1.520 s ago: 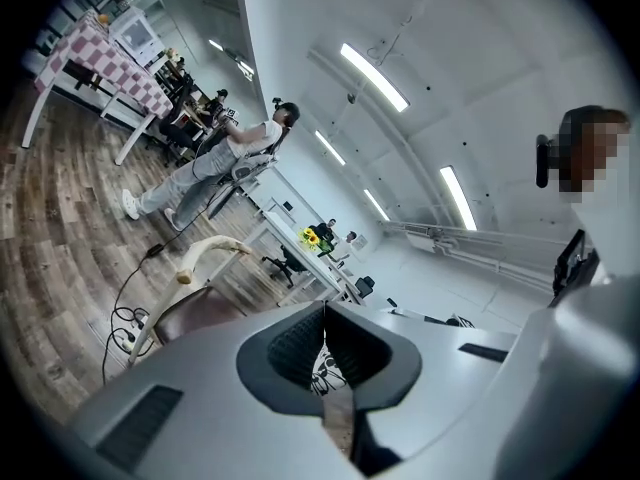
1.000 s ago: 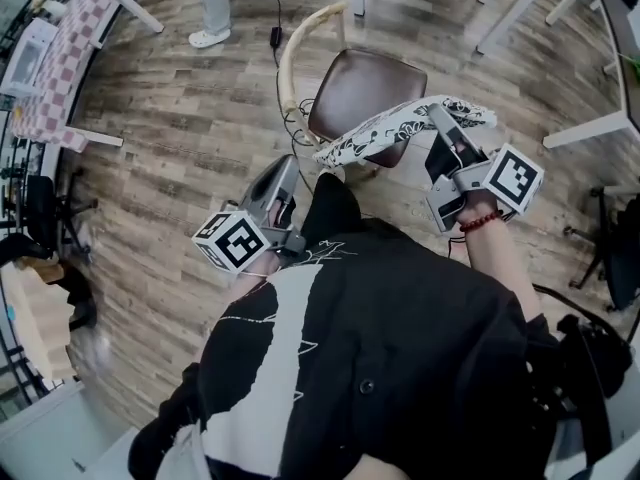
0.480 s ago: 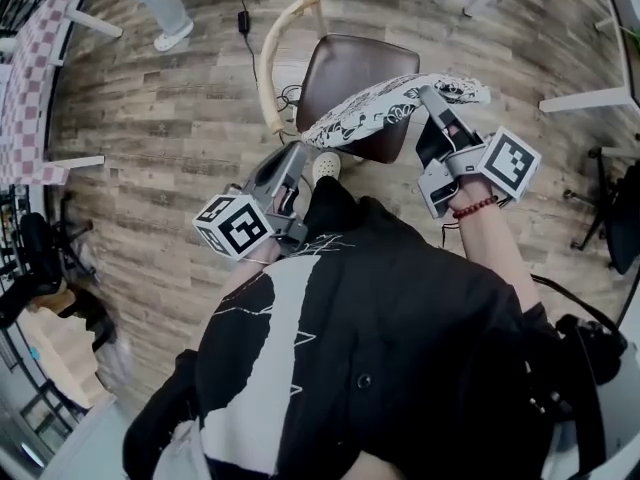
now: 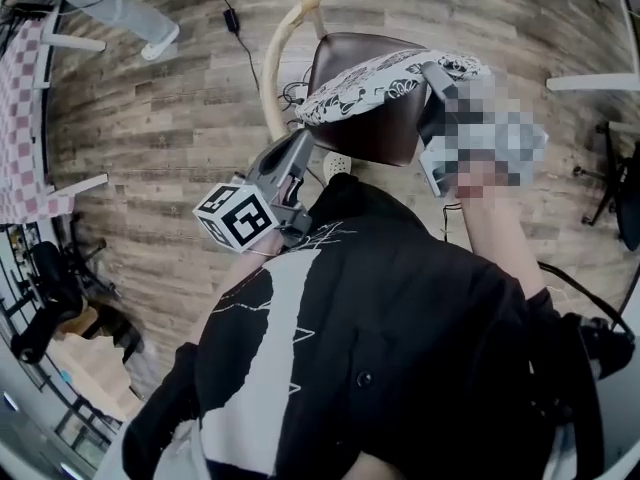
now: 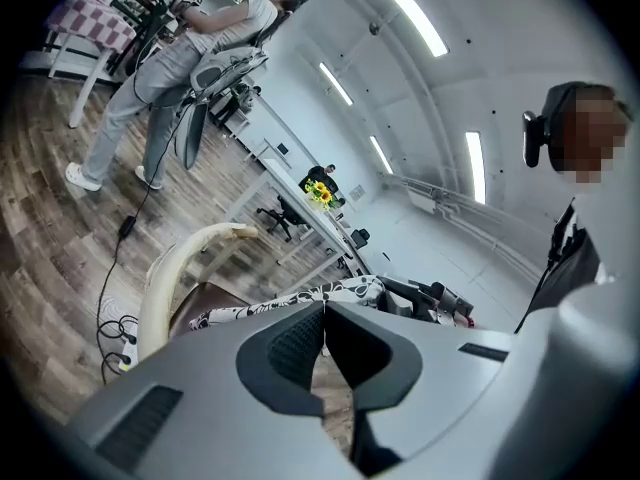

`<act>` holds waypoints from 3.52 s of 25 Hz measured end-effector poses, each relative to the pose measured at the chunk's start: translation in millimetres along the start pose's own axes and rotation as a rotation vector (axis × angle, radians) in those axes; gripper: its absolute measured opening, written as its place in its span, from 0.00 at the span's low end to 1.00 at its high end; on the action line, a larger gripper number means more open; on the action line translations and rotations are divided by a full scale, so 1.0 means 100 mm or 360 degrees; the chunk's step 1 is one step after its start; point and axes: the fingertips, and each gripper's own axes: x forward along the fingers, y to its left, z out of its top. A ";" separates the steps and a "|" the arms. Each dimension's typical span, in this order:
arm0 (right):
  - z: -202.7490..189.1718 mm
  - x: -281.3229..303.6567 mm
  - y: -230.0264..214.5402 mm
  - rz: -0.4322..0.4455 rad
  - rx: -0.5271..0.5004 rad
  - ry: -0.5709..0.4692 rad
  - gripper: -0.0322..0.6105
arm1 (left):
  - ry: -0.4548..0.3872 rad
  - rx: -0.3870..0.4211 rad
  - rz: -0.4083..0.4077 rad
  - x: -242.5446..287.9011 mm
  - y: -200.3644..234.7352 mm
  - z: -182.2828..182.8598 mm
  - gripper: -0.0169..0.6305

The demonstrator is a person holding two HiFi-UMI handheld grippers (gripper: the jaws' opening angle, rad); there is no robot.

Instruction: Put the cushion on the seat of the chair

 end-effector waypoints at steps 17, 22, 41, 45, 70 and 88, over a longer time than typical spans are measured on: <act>0.23 0.46 -0.27 -0.0208 0.0360 -0.0366 0.09 | 0.0171 0.0092 -0.0091 0.44 0.46 0.29 0.05; 0.23 0.47 -0.30 -0.0214 0.0376 -0.0390 0.09 | 0.0127 0.0066 -0.0045 0.25 0.53 0.27 0.05; 0.14 0.65 -0.71 -0.0307 0.0415 -0.0196 0.09 | 0.0007 -0.0044 0.0128 0.13 0.53 0.13 0.05; -0.01 0.56 -0.81 -0.0324 0.0414 -0.0124 0.09 | -0.0029 -0.0054 0.0158 0.04 0.47 0.09 0.05; -0.73 -0.03 -1.37 -0.0554 0.0428 0.0120 0.09 | 0.0014 0.0000 0.0149 0.10 0.26 -0.02 0.05; -1.00 -0.31 -1.86 -0.0782 0.0298 0.0275 0.09 | 0.0024 0.0017 0.0184 0.09 0.30 -0.10 0.05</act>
